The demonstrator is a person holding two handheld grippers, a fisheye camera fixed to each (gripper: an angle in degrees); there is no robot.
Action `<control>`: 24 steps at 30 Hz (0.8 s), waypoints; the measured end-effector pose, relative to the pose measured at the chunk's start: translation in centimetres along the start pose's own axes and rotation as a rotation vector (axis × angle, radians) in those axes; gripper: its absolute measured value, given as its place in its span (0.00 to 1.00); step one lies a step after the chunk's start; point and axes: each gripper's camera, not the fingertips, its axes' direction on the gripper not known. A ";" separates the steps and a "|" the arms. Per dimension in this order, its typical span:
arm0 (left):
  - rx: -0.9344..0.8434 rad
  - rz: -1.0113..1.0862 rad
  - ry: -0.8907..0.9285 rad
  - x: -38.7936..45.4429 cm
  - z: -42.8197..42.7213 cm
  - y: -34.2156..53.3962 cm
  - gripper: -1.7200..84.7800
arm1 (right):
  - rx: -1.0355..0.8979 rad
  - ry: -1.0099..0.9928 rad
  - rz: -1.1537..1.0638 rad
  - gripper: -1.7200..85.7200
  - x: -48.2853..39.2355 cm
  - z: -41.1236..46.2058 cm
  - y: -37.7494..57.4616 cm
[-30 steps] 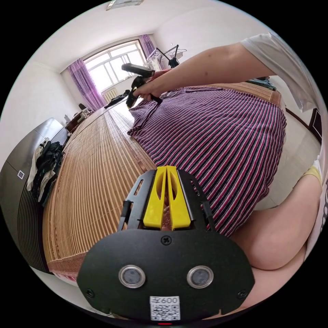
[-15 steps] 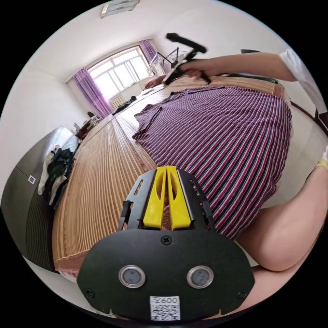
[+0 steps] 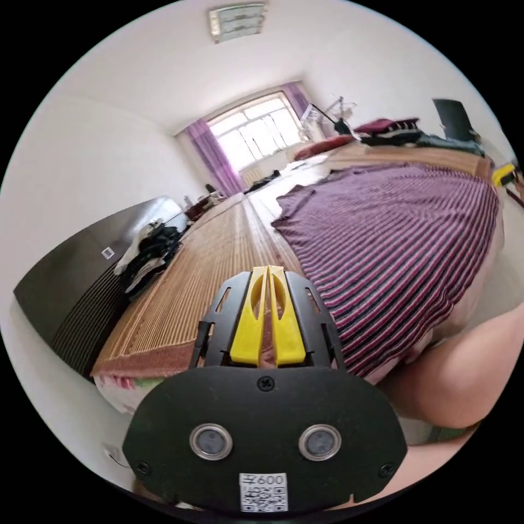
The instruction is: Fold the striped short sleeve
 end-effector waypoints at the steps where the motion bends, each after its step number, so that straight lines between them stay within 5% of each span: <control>1: 0.024 -0.119 0.038 -2.2 -1.4 -0.8 0.03 | -0.012 -0.036 0.029 0.10 -0.3 -0.1 -1.0; 5: -0.149 -0.426 0.457 -9.5 -1.3 -2.8 0.04 | -0.053 -0.243 0.177 0.10 -3.2 -1.1 -8.2; 8: -0.119 -0.637 0.690 -15.1 -0.8 -3.5 0.06 | -0.110 -0.373 0.223 0.09 -6.7 -0.3 -13.0; 10: -0.384 -0.794 0.827 -19.6 2.4 -5.0 0.09 | -0.130 -0.421 0.257 0.09 -9.1 0.4 -15.3; 13: -0.729 -0.750 1.081 -21.2 5.8 -7.0 0.13 | -0.216 -0.421 0.268 0.10 -14.4 2.2 -18.2; 16: -0.885 -0.697 1.055 -22.3 6.0 -8.0 0.14 | -0.201 -0.409 0.244 0.09 -20.3 2.5 -20.1; 24: -0.771 -0.630 1.156 -23.9 3.1 -11.9 0.17 | -0.252 -0.425 0.198 0.06 -36.3 4.1 -25.1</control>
